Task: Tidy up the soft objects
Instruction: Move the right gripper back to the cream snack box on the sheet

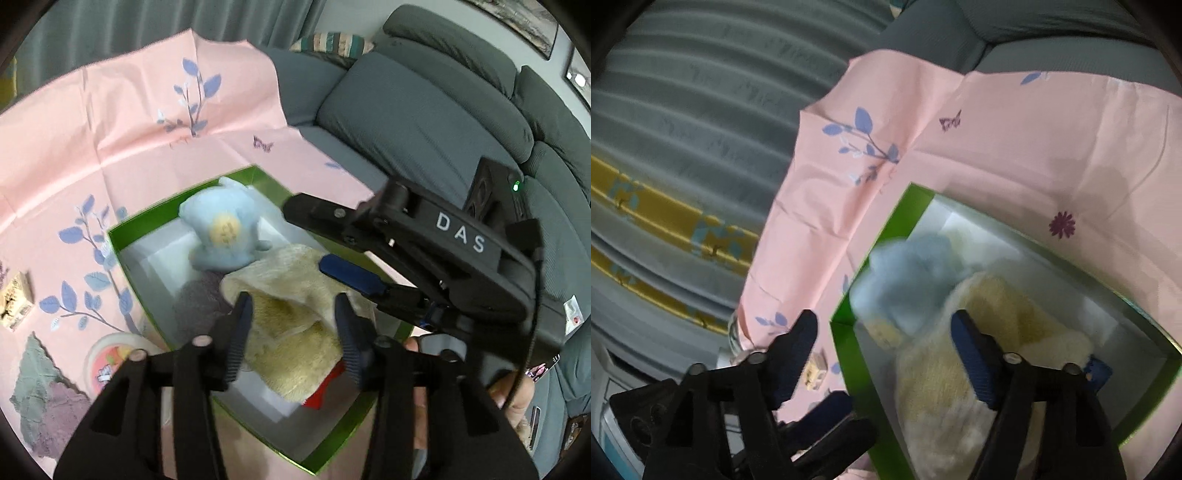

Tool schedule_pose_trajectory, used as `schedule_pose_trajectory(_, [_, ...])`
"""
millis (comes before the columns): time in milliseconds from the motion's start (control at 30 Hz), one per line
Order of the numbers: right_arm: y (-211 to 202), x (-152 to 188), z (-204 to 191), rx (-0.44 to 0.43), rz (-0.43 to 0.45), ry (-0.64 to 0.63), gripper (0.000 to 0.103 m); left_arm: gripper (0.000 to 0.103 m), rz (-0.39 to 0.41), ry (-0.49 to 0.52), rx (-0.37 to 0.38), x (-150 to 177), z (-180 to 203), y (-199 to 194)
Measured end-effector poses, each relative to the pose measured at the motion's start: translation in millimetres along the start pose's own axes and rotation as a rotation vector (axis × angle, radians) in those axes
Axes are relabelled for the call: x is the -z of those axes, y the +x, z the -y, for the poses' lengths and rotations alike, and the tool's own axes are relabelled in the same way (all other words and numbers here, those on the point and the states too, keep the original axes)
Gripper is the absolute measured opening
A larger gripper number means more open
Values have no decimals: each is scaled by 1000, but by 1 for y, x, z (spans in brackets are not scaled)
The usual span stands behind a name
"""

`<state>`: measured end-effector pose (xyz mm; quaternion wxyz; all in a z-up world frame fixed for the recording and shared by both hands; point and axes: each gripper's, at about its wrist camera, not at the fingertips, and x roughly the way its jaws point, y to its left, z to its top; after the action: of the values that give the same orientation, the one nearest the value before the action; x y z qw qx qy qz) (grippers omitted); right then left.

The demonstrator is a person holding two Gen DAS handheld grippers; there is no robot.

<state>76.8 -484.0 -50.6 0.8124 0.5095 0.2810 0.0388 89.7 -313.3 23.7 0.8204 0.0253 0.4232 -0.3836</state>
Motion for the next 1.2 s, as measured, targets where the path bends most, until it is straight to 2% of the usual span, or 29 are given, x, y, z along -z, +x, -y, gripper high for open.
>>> schedule_pose_trajectory(67, [-8, 0, -2, -6, 18, -6, 78, 59, 27, 4, -12, -2, 1, -10])
schedule_pose_trajectory(200, [-24, 4, -10, -3, 67, -25, 88, 69, 72, -15, -2, 1, 0, -38])
schedule_pose_trajectory(267, [-32, 7, -15, -13, 87, -35, 91, 80, 96, -25, -5, 2, -2, -51])
schedule_pose_trajectory(300, [-35, 9, -18, -17, 94, -42, 93, 83, 111, -27, -11, 4, -2, -59])
schedule_pose_trajectory(533, [-52, 26, -44, 2, 134, -146, 101, 85, 191, -71, -128, 22, -21, -110])
schedule_pose_trajectory(600, [-55, 32, -53, 10, 141, -181, 101, 87, 214, -108, -165, 30, -32, -123])
schedule_pose_trajectory(667, [-56, 39, -64, 16, 138, -227, 101, 97, 240, -163, -173, 43, -48, -138])
schedule_pose_trajectory(767, [-58, 53, -84, 25, 134, -317, 101, 97, 272, -253, -183, 67, -73, -158])
schedule_pose_trajectory(867, [-57, 73, -106, 14, 119, -399, 101, 97, 281, -324, -248, 93, -98, -176])
schedule_pose_trajectory(967, [-48, 96, -132, -29, 78, -473, 101, 97, 282, -402, -347, 121, -126, -192])
schedule_pose_trajectory(1067, [-26, 122, -161, -69, -10, -558, 101, 97, 264, -484, -466, 148, -153, -198])
schedule_pose_trajectory(1133, [-1, 141, -181, -20, -86, -613, 101, 97, 263, -526, -520, 163, -168, -195])
schedule_pose_trajectory(1200, [28, 158, -197, 53, -141, -659, 101, 97, 240, -557, -534, 175, -184, -185])
